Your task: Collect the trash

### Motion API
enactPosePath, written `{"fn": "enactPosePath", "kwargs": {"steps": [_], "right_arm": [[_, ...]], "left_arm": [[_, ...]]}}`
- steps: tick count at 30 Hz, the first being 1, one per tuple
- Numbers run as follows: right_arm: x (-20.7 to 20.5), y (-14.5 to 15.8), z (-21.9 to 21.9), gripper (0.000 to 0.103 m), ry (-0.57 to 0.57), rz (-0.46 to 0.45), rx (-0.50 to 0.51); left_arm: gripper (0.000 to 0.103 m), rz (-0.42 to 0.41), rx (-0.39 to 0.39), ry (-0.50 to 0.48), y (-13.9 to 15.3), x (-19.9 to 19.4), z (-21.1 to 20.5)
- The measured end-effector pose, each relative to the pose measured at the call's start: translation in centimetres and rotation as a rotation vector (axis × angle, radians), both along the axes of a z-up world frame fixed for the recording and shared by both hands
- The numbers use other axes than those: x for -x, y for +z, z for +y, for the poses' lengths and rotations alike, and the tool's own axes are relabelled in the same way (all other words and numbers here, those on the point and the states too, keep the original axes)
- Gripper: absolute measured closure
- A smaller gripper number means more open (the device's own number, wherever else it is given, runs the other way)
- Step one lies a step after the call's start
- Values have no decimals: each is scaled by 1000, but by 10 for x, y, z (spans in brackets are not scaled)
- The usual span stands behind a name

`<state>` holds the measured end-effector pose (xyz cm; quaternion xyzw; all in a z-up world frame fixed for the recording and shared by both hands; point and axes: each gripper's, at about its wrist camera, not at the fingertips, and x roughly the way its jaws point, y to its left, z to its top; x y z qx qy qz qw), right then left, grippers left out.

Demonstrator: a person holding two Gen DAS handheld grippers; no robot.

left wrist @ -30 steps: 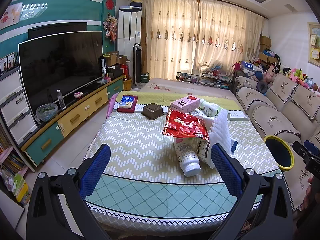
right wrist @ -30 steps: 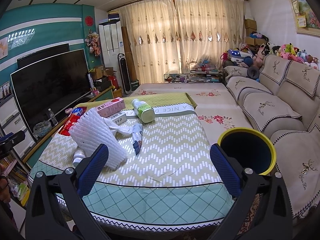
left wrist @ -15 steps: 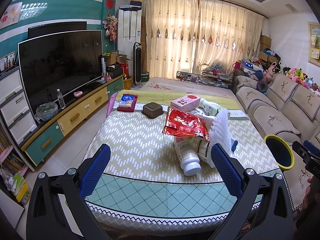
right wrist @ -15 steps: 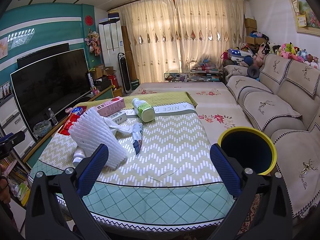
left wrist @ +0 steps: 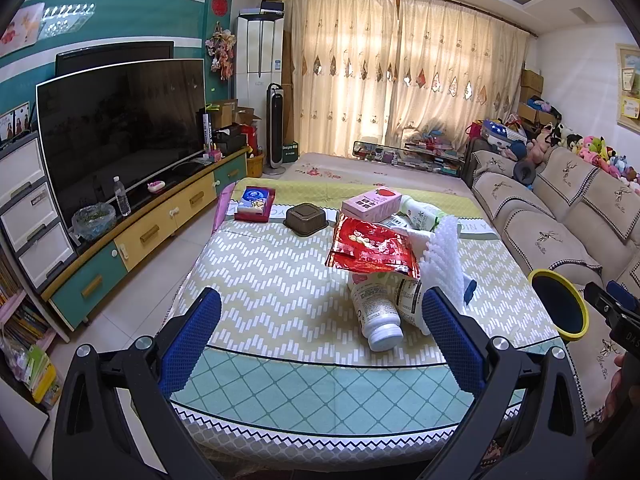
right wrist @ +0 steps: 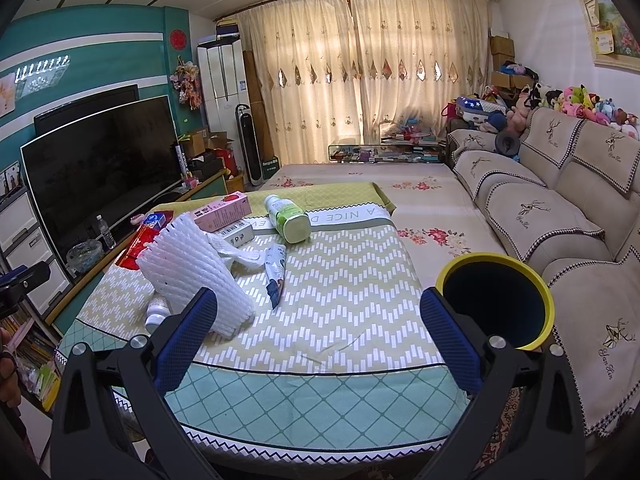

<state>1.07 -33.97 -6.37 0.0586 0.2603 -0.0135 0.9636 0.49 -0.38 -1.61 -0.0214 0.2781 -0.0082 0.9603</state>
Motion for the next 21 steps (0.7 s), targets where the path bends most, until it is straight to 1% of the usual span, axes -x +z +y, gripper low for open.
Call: {"fn": "enactPosePath", "kwargs": {"steps": [14,17,21], "right_arm": [[-9,-9,2,6,16,26,-3],[-18,-14,11,6,44,41,3],[-37,-24,31,6,120,74,11]], "left_arm": [[4,14,9,2,-4,-6,1],[4,22,14,11,-7,-9,5],[4,34,23,20,-10,-15,11]]}}
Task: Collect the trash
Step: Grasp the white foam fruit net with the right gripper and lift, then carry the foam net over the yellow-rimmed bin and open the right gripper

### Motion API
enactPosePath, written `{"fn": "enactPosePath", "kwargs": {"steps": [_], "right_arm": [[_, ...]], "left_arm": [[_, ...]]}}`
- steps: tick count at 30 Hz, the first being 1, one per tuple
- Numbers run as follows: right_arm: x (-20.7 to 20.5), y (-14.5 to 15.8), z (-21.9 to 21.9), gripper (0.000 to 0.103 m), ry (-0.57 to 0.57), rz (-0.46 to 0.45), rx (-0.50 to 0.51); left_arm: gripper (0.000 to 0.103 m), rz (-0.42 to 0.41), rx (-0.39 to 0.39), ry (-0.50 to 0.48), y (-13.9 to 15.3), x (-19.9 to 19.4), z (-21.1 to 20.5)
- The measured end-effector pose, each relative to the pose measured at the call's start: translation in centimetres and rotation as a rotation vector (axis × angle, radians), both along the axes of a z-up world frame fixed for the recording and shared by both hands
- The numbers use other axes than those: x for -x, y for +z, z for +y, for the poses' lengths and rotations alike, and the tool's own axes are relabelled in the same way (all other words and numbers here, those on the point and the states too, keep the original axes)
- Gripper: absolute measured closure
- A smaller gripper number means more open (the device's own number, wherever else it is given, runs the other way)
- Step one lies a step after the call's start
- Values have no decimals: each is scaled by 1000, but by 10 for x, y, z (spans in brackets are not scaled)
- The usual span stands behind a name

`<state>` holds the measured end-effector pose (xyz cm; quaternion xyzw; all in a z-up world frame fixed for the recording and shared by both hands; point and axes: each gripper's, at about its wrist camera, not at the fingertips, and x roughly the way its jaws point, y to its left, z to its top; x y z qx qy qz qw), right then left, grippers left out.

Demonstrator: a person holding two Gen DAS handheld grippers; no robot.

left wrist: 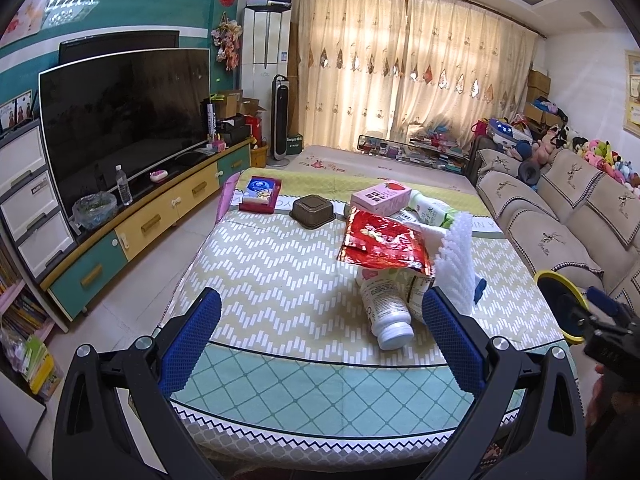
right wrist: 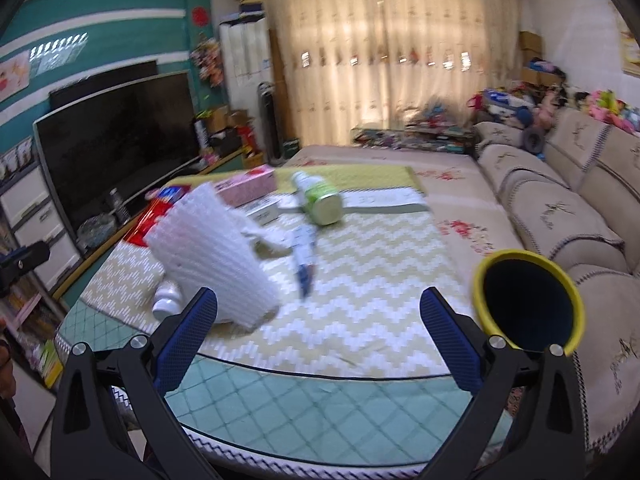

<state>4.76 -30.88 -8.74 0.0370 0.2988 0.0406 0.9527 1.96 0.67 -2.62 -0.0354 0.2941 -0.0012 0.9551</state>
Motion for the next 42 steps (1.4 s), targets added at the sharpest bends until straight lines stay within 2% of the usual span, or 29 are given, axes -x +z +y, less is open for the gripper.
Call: {"fn": "enactPosePath", "kwargs": {"steps": [8,13,15,19,21,22,24,25,26,30,42], "right_arm": [[-37,-16,65,6,197,5,12],[-59,-20,98,7,234,10,39],[-65,-22,108,10,231,12,53],[-81,-27,118,26,233,48,60],[-86,-30,119,38,230,64,60],[-86,-31,118,47,233,68,50],[-86,-30,116,59,235,76,31],[-85,-29,112,73,238,80,13],[-83,-27,109,82,237,80,-1],[-74,-18,96,88,224,65,-24],[-40,29,30,89,191,-20,-181]], "left_arm": [[4,-11,3,10,-9,-11,12],[4,1,4,13,-16,-21,17],[4,7,8,13,-20,-27,20],[4,15,6,16,-27,-35,24],[4,22,13,16,-31,-40,27],[4,23,16,15,-32,-41,28],[4,26,20,16,-34,-43,31],[4,28,21,15,-35,-45,31],[4,30,22,14,-37,-46,32],[4,40,31,3,-43,-50,32],[4,39,20,-36,-45,-50,15]]}}
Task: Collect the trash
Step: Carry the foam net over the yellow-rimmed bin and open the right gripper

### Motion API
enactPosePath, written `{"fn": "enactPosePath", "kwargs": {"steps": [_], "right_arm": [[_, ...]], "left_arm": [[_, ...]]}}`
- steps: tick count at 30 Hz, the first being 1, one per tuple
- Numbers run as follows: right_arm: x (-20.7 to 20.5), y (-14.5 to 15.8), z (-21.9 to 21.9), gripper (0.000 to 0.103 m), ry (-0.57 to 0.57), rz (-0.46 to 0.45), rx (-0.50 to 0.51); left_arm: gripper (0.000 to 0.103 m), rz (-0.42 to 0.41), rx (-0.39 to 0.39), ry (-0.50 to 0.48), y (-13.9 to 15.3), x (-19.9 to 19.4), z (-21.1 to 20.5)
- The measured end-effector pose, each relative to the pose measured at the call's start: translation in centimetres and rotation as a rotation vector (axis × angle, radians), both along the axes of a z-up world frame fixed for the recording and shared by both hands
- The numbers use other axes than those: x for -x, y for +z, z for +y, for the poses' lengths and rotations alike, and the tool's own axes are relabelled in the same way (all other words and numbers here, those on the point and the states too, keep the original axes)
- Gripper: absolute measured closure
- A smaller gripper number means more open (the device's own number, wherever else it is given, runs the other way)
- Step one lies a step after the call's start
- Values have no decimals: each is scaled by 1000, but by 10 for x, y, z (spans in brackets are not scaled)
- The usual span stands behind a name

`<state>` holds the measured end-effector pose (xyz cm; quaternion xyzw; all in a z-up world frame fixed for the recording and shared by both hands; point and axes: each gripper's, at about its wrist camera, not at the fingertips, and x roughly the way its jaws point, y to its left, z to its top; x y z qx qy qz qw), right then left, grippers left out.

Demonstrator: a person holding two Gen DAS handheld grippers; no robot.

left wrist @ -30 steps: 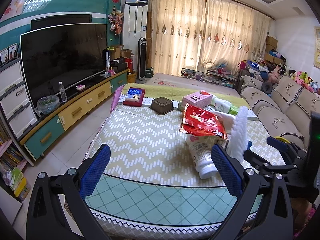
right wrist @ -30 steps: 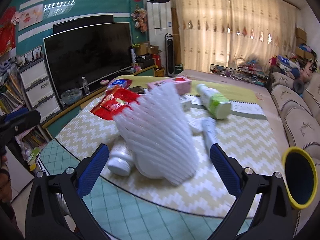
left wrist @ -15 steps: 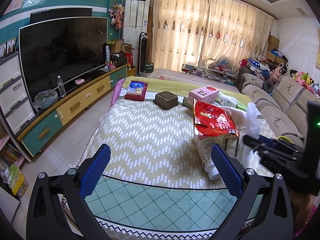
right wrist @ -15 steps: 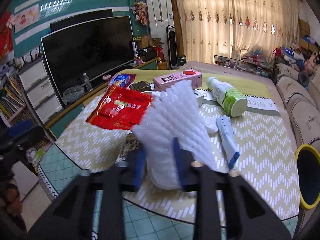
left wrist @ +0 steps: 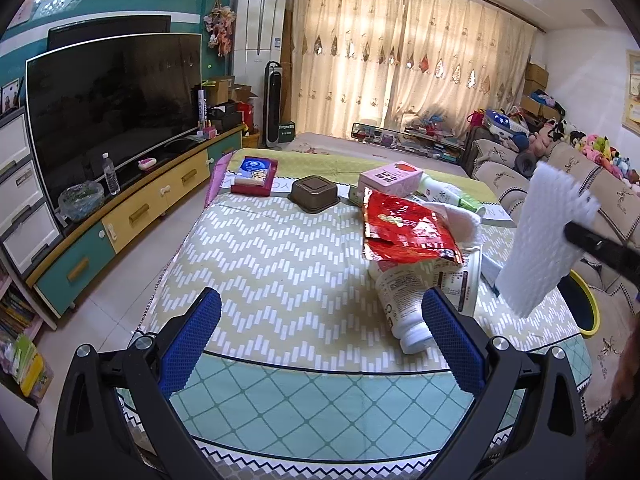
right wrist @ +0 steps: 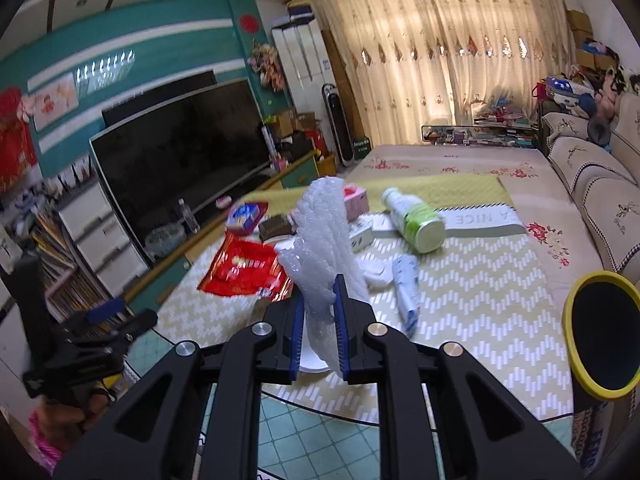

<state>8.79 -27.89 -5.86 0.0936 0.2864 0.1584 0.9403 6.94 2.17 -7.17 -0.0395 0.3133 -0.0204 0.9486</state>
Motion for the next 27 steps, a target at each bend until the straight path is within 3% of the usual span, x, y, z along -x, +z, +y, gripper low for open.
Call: {"fn": "enactPosePath", "kwargs": {"steps": [5,11,18,27], "right_arm": [[8,14,-42,89,-96,-40,-15],[12,13,-119,89,-326,-47,4],[5,-28,-218,89,-579,51,9],[-23,-80,-282,84,-715,165,52]], "left_arm": [[4,-4,-8,-16,1,2,-10],[4,2,-18,-49,0,-2,-29],[4,36,-24,-91,-8,-18,-57],[4,95,-26,-160,-24,-40,-98]]}}
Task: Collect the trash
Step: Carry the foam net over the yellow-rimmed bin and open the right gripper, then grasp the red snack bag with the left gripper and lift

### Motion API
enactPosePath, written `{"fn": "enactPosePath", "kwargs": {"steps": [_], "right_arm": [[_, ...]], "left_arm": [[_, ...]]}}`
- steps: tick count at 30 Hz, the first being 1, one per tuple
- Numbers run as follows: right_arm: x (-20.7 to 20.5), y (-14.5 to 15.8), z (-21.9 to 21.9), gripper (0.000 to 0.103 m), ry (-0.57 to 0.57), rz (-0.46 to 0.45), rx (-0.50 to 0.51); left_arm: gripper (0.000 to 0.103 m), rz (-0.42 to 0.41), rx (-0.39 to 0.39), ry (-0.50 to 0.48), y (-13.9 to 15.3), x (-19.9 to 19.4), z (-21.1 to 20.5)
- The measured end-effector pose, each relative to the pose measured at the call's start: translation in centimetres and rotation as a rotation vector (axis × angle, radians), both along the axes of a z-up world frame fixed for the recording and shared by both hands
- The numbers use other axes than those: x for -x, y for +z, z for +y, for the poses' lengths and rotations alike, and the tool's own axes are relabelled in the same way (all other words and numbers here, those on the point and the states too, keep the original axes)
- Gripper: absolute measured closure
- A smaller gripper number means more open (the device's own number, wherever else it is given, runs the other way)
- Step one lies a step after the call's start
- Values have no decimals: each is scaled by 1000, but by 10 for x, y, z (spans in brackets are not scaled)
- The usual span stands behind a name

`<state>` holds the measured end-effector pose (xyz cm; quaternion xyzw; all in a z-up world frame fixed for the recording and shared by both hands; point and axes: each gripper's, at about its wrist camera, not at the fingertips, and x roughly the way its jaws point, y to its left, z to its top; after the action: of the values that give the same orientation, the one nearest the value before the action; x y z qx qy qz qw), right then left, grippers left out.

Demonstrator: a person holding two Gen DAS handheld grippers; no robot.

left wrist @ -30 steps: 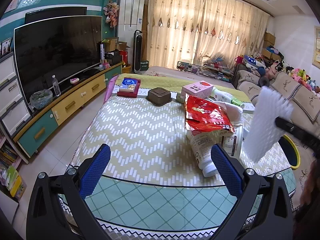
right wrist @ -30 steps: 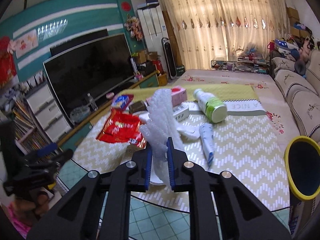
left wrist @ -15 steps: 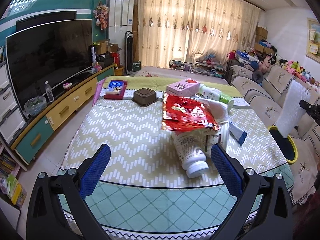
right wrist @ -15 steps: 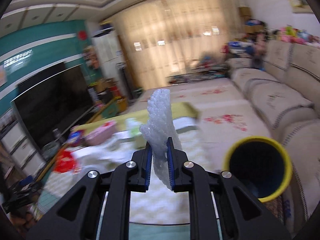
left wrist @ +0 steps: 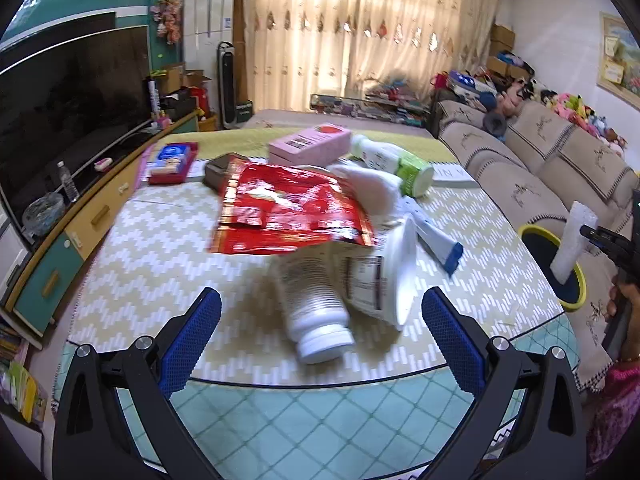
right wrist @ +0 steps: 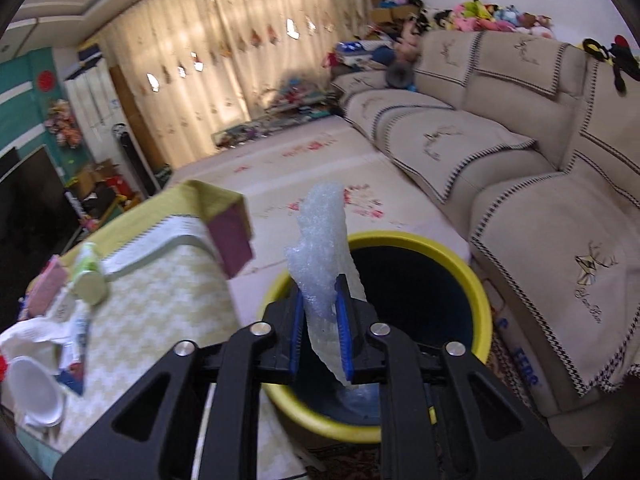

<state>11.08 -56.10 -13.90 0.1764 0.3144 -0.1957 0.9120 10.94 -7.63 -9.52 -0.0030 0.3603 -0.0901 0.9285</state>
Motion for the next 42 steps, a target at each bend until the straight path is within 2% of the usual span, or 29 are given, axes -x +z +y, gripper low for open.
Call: {"fn": "enactPosePath", "kwargs": {"steps": [2,4,8,13,18,22,27,33,36,39,40,42], "right_arm": [[-1,-7,-8,73,-29,15,9],[-2,-10,-13,68,-44,22,15],[0,-14,-16,65,-63,25,29],[-2,-21,-20,64,-63,31,13],[-6,-27,-17,63,-49,42,1],[-11,-33,-12,62,-34,56,-7],[-16,-33,-6,62,-18,59,-3],[-17,-30,-2,61,-16,58,8],[-17,-30,-2,61,-18,61,8],[-17,-31,-2,61,-16,63,4],[-17,-31,-2,61,-15,64,4],[-17,-31,-2,61,-12,65,5]], "left_arm": [[4,11,-3,-18,-4,-5,-8],[4,20,2,-33,-7,-8,-14],[4,38,20,-50,-13,-15,-21],[4,33,16,-11,-13,-24,-17],[4,63,81,55,-10,-38,10],[4,92,140,70,-12,-45,28],[4,103,169,68,-16,-52,38],[4,71,185,85,-13,-68,47],[16,49,193,91,-8,-73,49],[39,60,188,109,-10,-79,51],[52,75,199,101,-12,-82,51],[59,73,206,95,-13,-80,51]]}}
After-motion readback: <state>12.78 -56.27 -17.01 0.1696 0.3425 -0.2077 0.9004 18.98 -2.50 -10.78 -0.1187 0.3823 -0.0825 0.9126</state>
